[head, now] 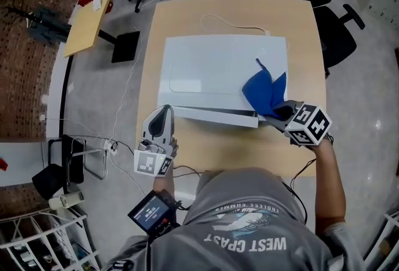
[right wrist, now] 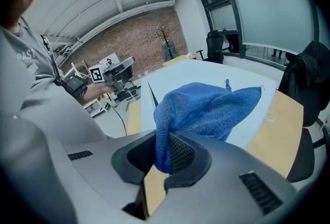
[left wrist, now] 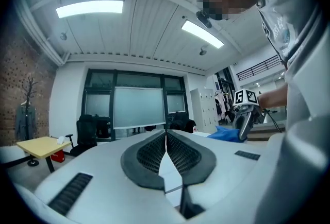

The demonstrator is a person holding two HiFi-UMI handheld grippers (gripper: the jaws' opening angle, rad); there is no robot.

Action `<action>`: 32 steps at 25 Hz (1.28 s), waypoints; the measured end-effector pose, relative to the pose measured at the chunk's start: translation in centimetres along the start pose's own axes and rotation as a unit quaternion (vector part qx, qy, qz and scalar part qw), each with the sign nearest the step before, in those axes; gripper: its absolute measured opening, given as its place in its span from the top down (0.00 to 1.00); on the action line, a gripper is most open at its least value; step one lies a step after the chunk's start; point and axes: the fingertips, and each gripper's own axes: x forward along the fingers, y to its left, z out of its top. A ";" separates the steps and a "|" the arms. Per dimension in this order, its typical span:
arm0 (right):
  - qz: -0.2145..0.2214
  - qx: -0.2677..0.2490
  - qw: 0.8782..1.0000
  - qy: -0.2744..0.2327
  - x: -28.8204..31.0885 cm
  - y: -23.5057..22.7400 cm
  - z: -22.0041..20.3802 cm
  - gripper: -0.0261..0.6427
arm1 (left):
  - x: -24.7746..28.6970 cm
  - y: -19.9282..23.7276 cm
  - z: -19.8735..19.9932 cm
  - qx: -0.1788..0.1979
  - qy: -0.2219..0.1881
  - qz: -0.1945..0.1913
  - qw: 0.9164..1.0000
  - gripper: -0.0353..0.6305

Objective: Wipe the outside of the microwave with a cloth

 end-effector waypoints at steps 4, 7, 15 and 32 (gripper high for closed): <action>-0.040 -0.010 0.998 -0.053 -0.9 0.3 0.0 0.89 | 0.3 -2.2 1.0 0.004 -0.012 -0.008 1.000 0.91; -0.089 -0.032 0.986 -0.134 -2.5 0.2 0.7 0.89 | 0.6 -3.5 1.4 0.004 -0.019 -0.016 1.000 0.91; -0.187 -0.039 0.920 -0.343 -7.6 0.7 1.9 0.77 | 1.3 -5.7 2.5 0.008 -0.028 -0.036 0.999 0.91; -0.229 -0.092 0.917 -0.313 -7.3 1.8 2.5 0.84 | 1.3 -5.7 3.2 0.011 -0.032 -0.047 0.998 0.91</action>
